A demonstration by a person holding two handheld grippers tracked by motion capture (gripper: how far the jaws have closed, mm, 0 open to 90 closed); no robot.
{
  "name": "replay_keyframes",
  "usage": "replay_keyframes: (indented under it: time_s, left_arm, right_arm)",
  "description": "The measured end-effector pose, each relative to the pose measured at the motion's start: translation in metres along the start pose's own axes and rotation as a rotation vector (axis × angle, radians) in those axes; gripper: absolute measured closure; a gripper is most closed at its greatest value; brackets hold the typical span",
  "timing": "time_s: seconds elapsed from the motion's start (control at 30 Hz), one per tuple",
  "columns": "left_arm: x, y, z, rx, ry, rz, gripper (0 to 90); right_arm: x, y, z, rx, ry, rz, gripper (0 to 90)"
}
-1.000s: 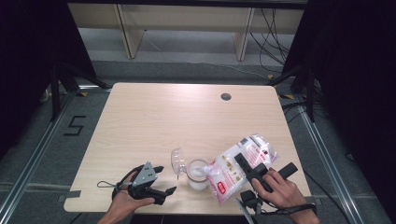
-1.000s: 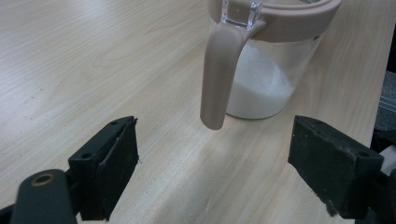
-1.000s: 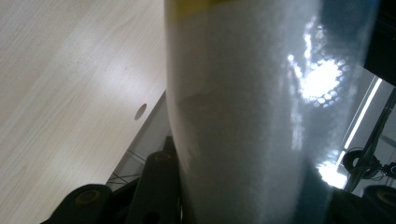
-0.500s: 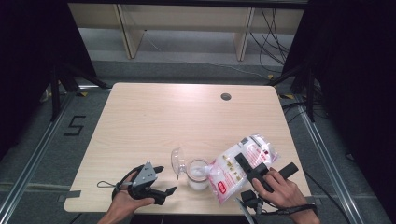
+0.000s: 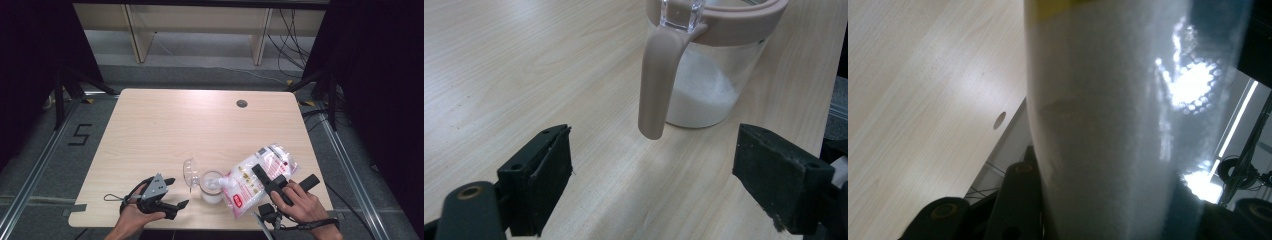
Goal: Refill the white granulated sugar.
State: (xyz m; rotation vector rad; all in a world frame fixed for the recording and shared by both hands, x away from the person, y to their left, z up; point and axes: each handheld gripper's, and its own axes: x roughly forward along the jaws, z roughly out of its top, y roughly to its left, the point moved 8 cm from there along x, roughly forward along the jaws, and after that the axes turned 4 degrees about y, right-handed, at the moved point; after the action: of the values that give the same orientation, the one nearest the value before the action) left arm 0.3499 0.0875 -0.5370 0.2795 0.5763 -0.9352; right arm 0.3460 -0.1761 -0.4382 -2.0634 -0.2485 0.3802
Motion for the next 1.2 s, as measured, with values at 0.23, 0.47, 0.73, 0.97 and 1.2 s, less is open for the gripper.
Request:
replay_keyframes:
  time_s: [0.23, 0.47, 0.73, 0.97, 1.2]
  left_arm:
    - [0.0, 0.0, 0.0, -0.001, -0.001, 0.001, 15.4]
    - [0.0, 0.0, 0.0, 0.001, 0.0, 0.0, 15.4]
    - [0.0, 0.0, 0.0, -0.001, 0.0, 0.0, 15.4]
    - [0.0, 0.0, 0.0, 0.0, 0.001, 0.0, 15.4]
    - [-0.001, -0.001, -0.001, -0.035, -0.001, 0.005, 15.4]
  right_arm:
    - [0.001, 0.001, -0.002, 0.036, -0.018, -0.005, 73.3]
    - [0.002, 0.004, -0.004, 0.097, -0.045, 0.002, 73.7]
    - [0.001, 0.008, -0.006, 0.186, -0.047, 0.016, 73.8]
    - [0.001, 0.011, -0.006, 0.23, -0.059, 0.046, 73.9]
    - [0.003, 0.012, -0.003, 0.259, -0.089, 0.045, 74.0]
